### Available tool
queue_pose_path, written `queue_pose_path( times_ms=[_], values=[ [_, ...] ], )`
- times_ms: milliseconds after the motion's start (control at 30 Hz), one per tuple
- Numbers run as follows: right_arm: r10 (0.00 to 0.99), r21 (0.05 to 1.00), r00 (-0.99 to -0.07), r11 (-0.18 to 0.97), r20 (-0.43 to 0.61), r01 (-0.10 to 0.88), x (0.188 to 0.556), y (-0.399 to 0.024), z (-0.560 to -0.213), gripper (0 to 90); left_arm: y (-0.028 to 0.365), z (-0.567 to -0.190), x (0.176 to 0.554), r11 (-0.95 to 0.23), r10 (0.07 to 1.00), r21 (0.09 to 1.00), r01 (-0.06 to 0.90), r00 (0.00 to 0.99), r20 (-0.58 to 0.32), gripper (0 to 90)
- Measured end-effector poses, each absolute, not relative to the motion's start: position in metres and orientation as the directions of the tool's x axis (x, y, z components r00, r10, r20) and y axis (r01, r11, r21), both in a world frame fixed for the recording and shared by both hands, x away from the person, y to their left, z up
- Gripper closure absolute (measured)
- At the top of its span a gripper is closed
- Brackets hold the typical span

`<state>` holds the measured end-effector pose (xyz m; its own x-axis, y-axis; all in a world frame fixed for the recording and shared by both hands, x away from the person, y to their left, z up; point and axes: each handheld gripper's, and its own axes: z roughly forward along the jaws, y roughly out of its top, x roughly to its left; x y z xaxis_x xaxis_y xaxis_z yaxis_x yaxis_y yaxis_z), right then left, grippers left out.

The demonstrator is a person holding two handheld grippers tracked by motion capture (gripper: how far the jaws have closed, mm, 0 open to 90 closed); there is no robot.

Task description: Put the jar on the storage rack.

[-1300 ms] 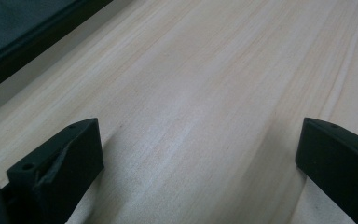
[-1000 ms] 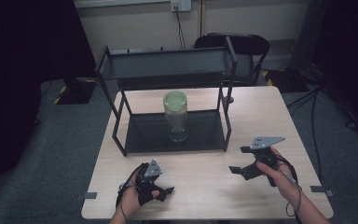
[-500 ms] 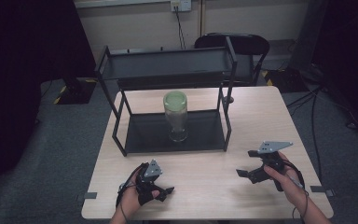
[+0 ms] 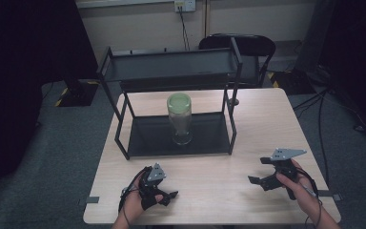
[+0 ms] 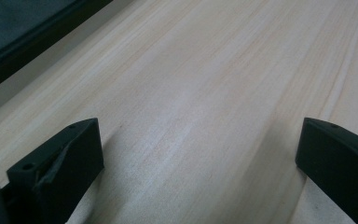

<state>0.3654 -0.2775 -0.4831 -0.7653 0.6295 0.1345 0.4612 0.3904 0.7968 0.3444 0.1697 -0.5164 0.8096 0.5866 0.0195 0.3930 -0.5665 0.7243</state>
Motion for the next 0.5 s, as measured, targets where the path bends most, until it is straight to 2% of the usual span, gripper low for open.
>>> queue_pose_path(
  times_ms=[500],
  values=[
    [0.653, 0.777, -0.752, 0.423, 0.096, 0.466, 0.359, -0.293, -0.493, 1.6, 0.17, -0.516, 0.344, -0.566, 0.587, 0.724, 0.393, 0.81, 0.02, 0.0]
  ],
)
